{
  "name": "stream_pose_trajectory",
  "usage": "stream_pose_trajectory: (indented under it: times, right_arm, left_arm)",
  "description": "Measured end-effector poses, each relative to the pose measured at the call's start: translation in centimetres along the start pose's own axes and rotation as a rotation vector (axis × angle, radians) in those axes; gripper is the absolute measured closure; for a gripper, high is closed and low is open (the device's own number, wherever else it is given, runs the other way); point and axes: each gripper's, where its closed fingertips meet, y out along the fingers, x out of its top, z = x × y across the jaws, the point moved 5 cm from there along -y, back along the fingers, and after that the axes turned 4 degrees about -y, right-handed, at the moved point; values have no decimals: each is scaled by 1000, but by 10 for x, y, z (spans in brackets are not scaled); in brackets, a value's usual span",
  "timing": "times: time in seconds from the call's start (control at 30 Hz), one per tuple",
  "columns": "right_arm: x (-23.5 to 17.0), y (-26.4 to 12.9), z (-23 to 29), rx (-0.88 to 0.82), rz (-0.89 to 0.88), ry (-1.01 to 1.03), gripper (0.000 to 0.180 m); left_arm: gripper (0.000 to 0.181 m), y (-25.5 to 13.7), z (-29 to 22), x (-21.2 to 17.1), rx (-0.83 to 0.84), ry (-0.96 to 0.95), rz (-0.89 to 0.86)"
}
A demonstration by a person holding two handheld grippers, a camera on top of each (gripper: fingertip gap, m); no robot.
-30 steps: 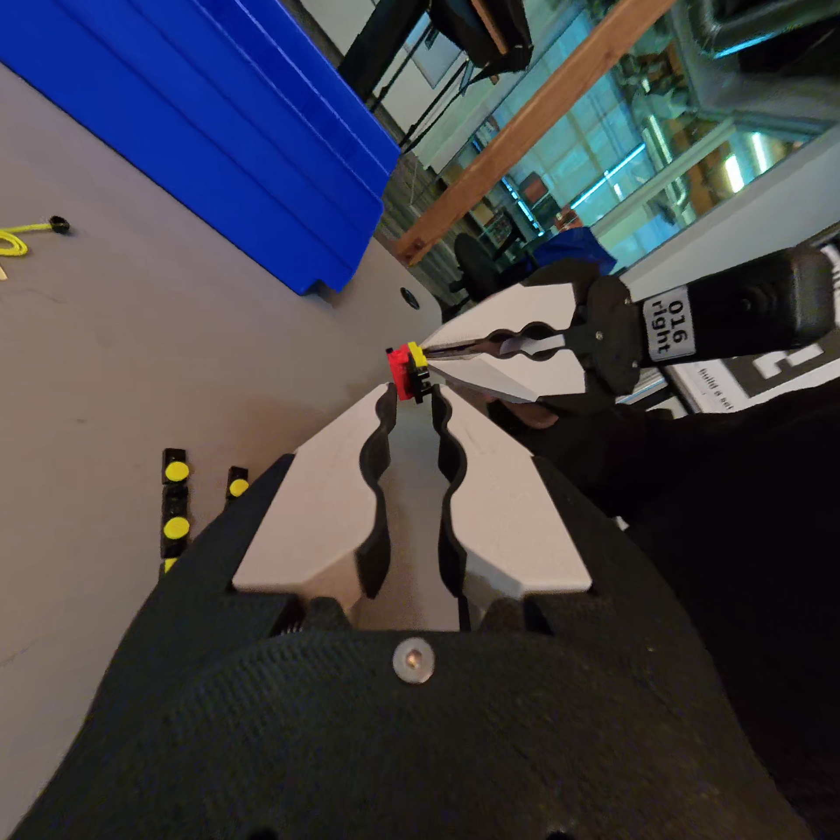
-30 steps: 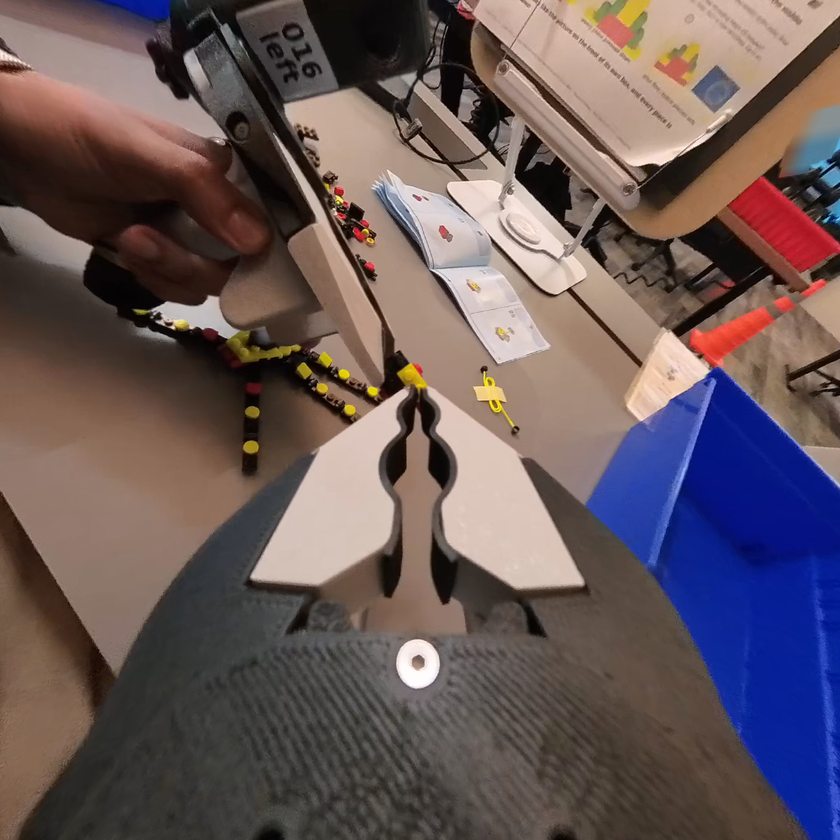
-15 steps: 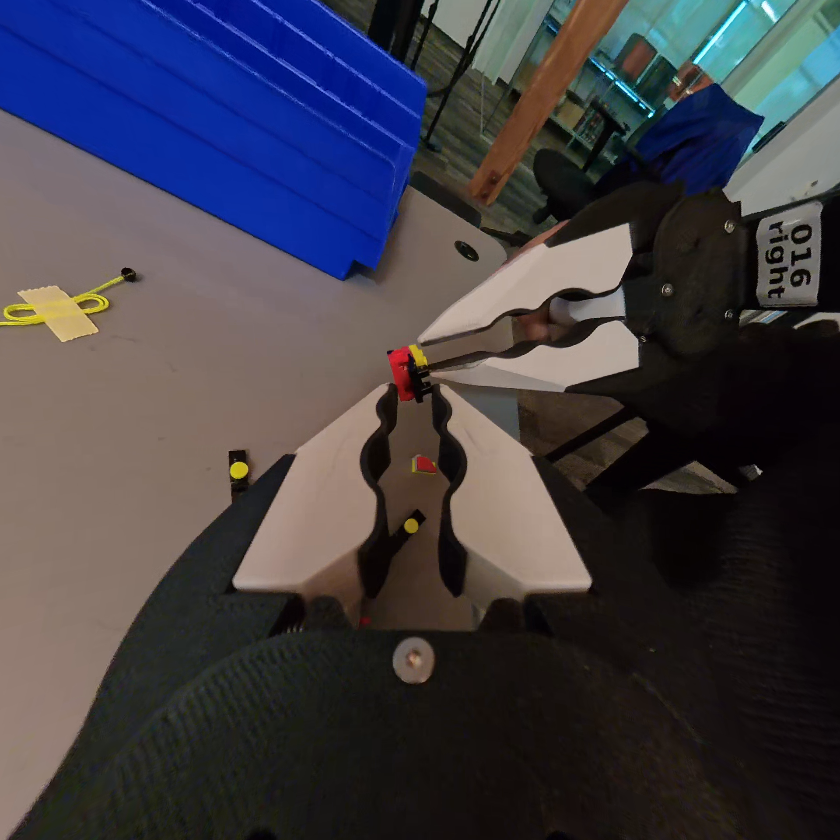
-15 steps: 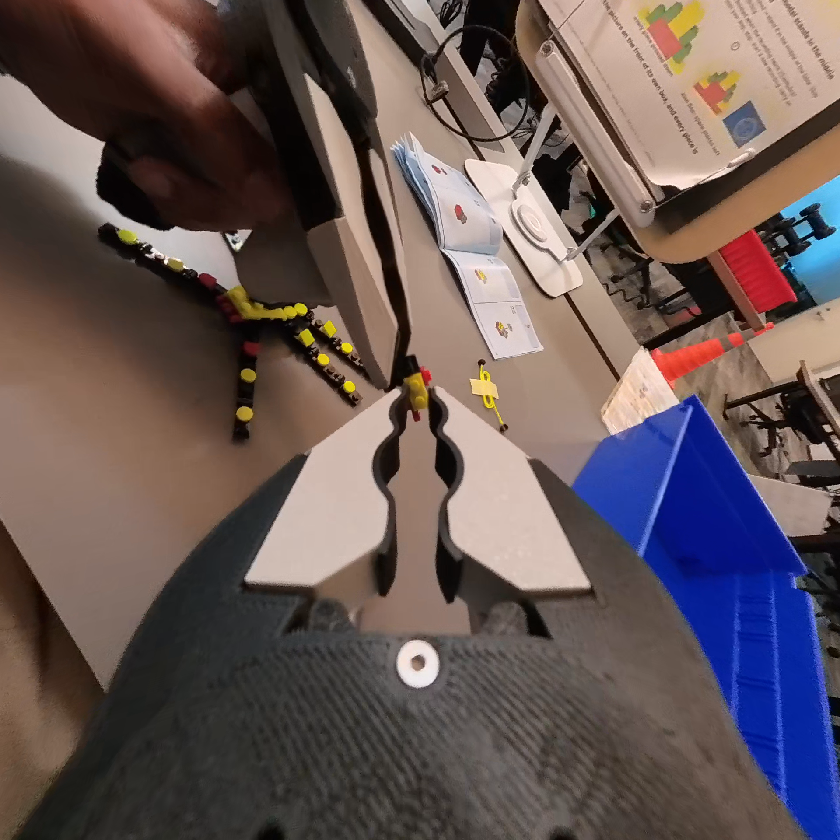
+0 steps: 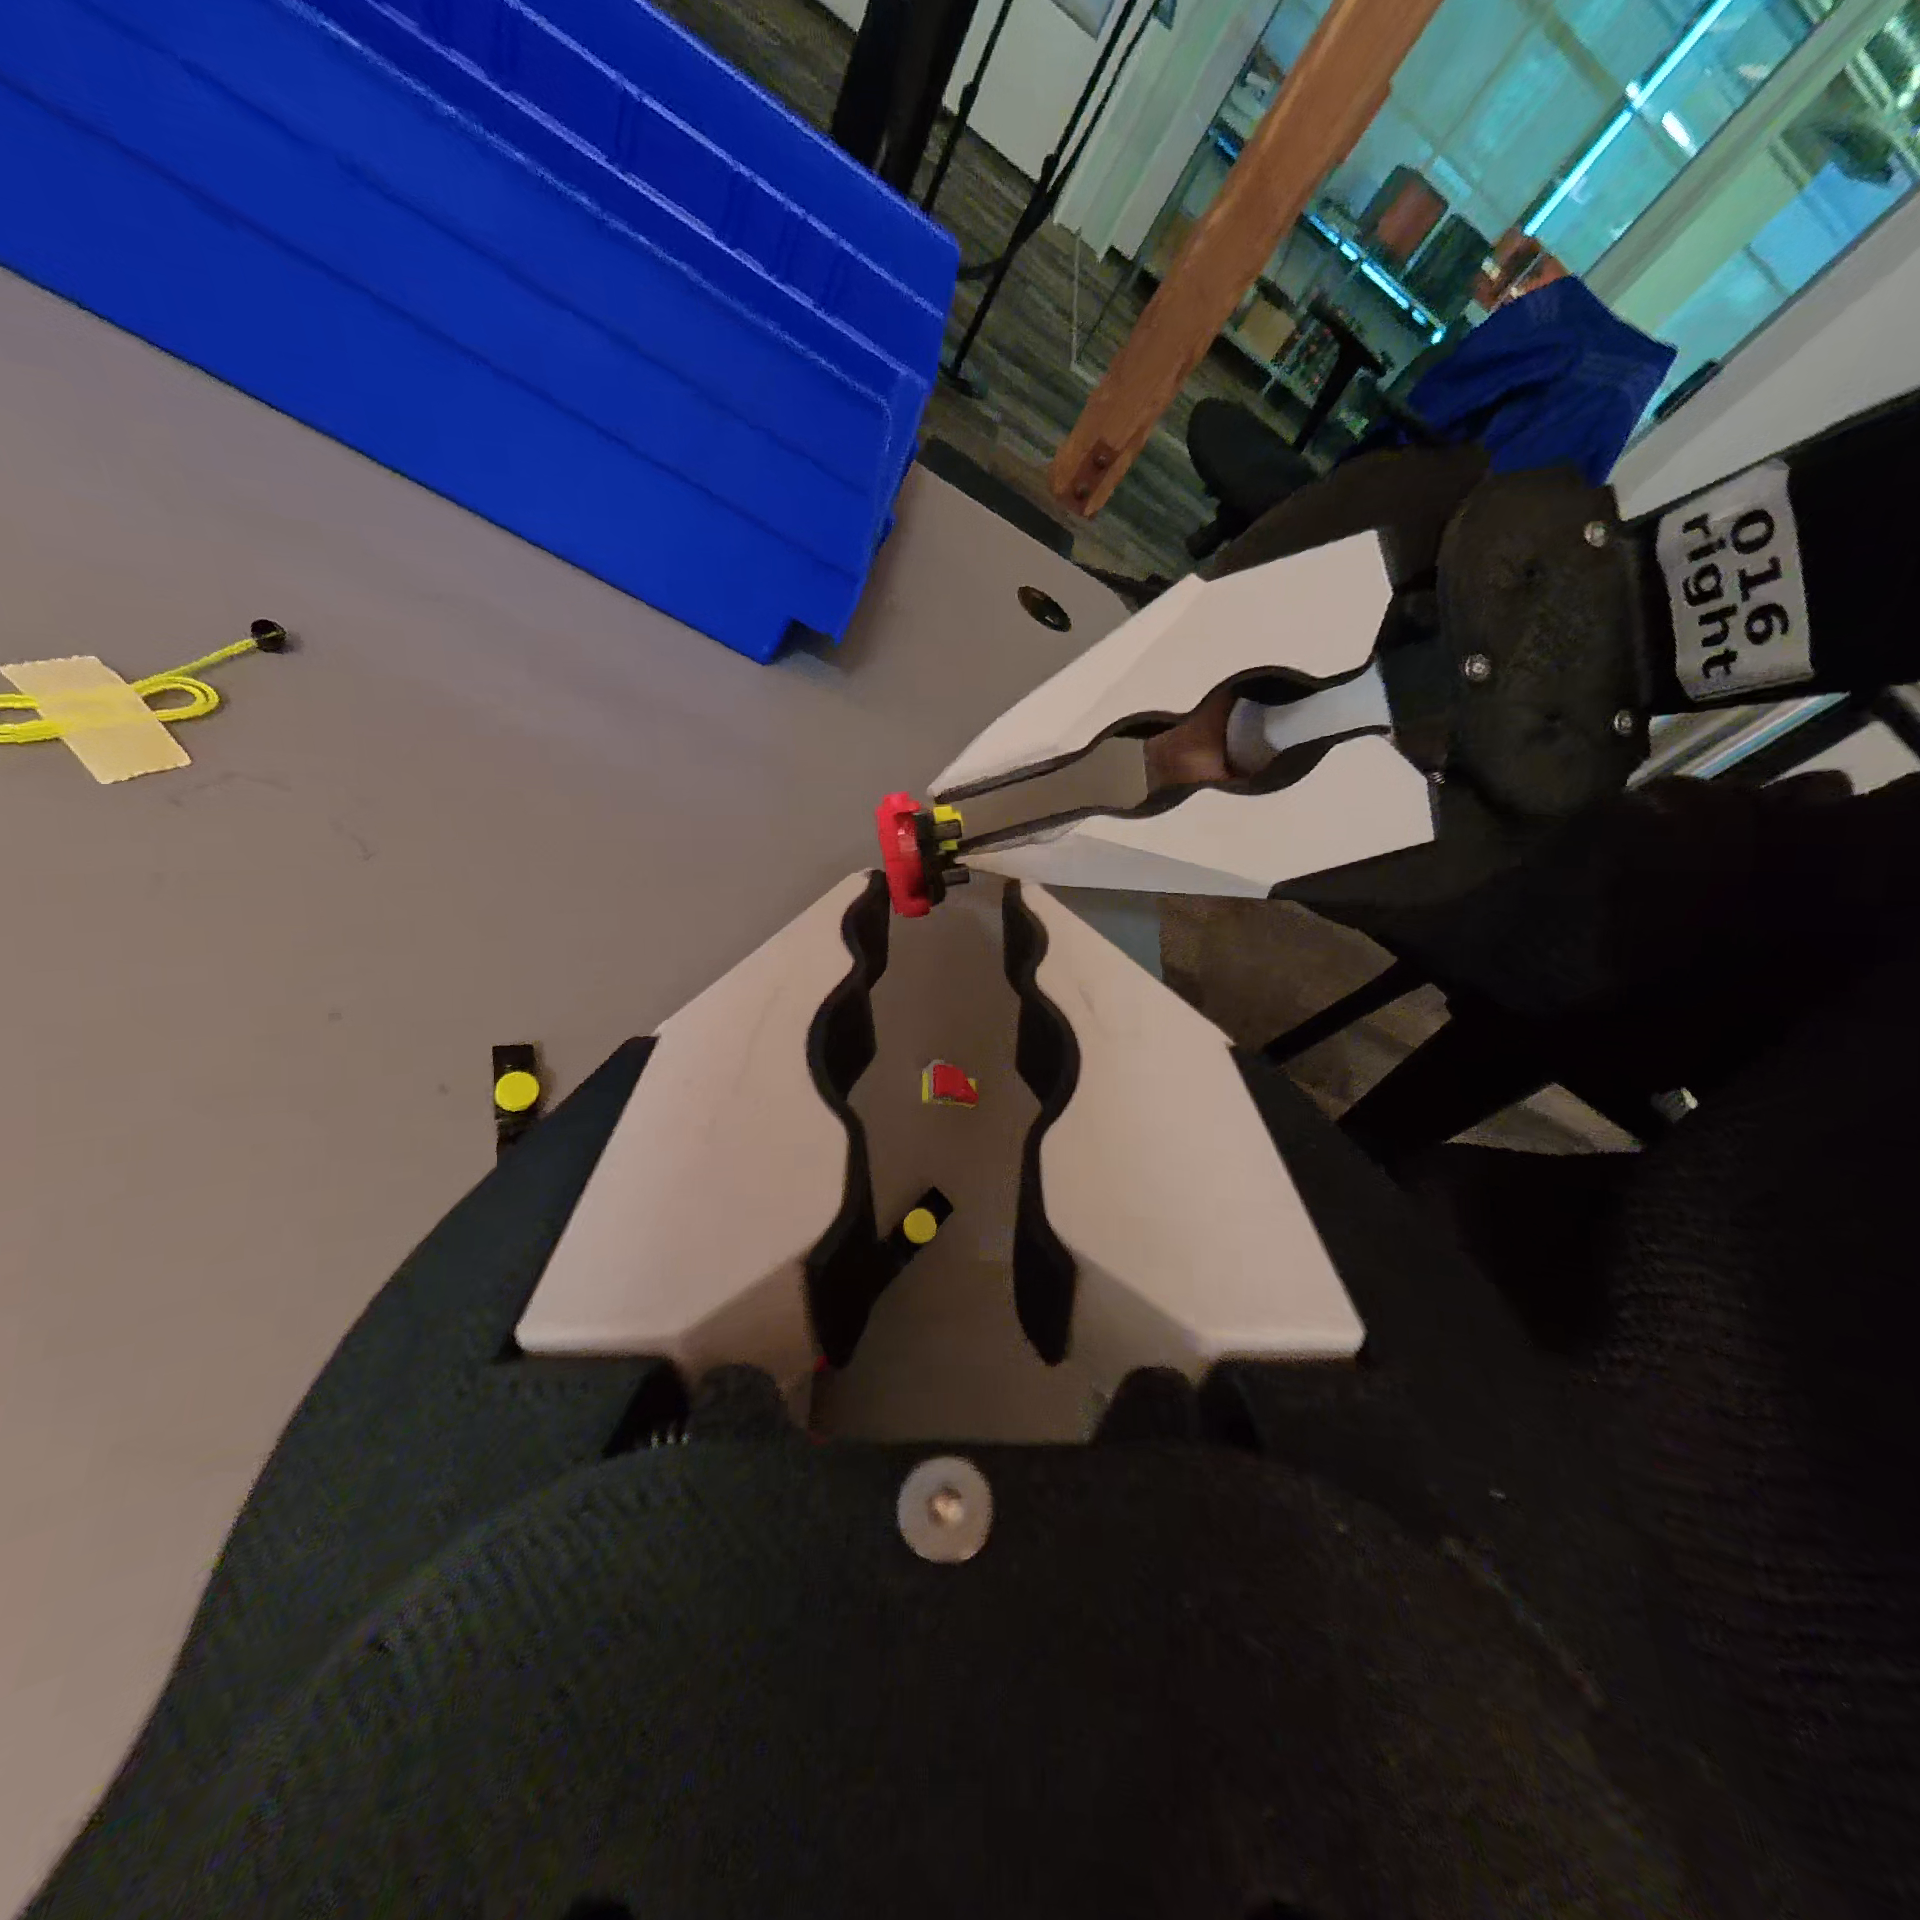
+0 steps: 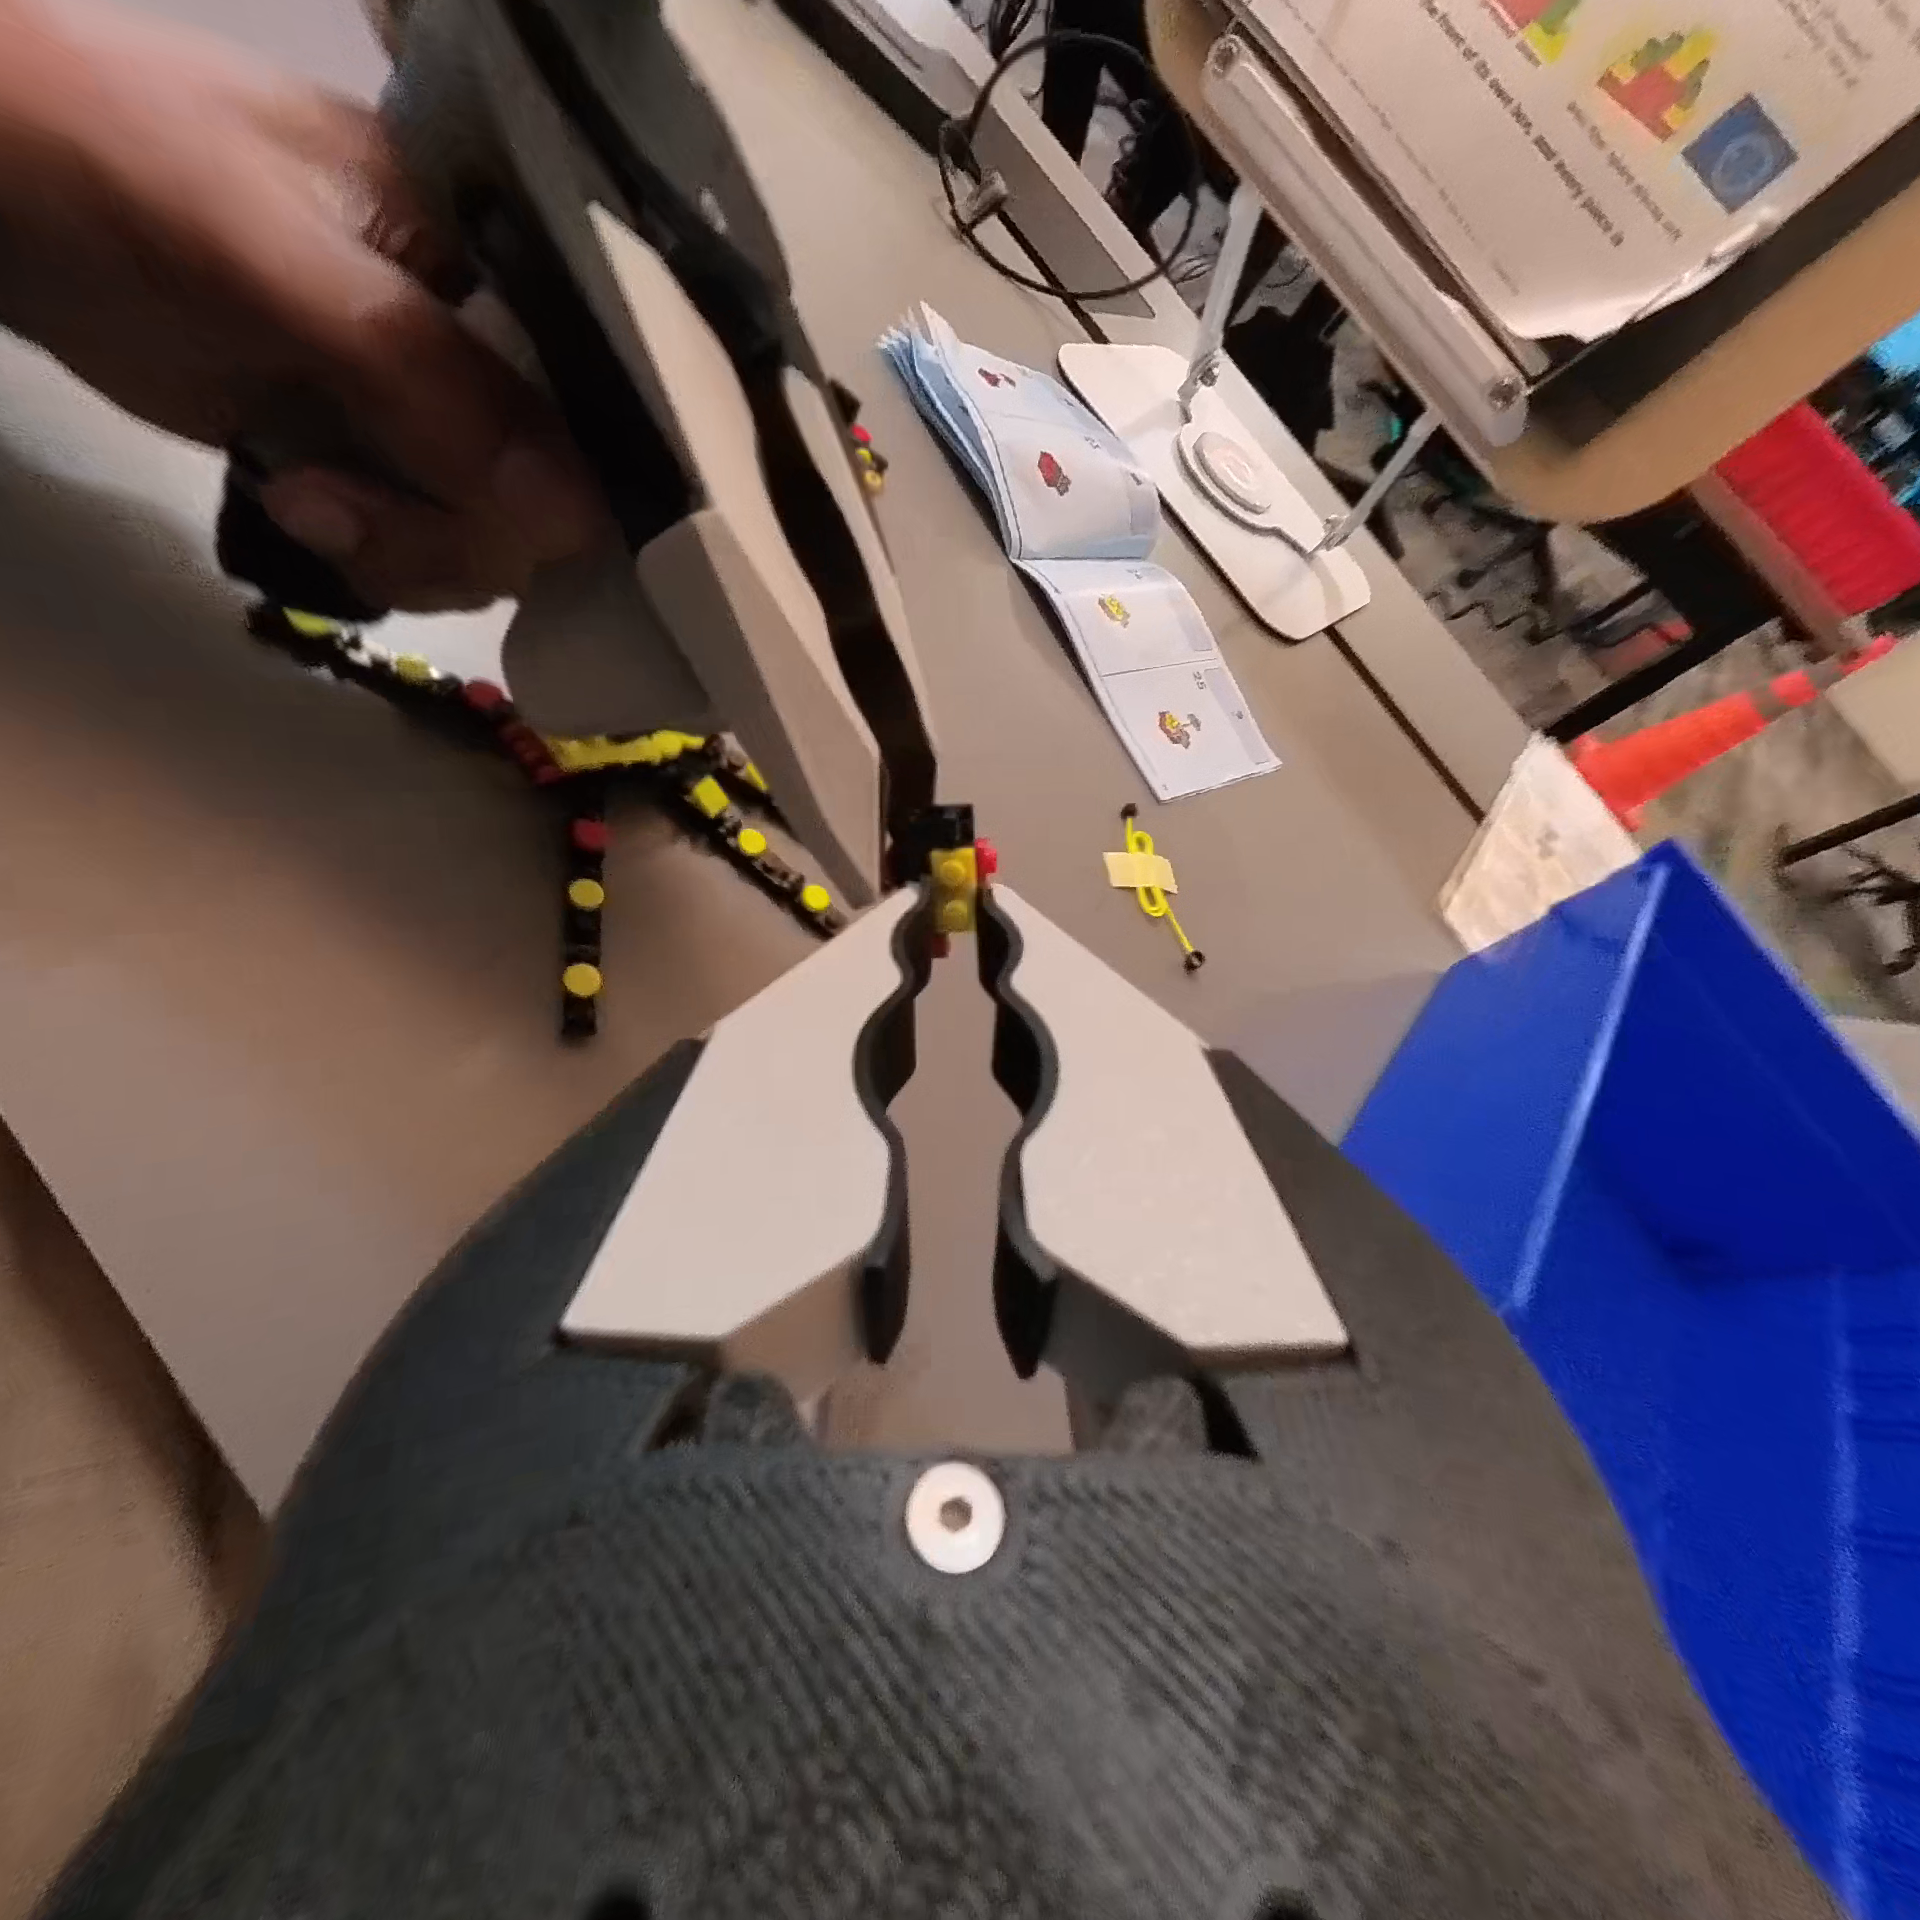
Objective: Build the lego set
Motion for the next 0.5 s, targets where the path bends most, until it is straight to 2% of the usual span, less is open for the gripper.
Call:
stream_pose_trajectory:
  times: [0.1,0.5]
  right_arm:
    - [3,-1,-4,27,-41,111,174]
    - [6,-4,-10,83,-94,290,175]
  left_arm:
    - [173,-3,2,4,15,2,-39]
    - [174,-9,-2,11,48,64,-110]
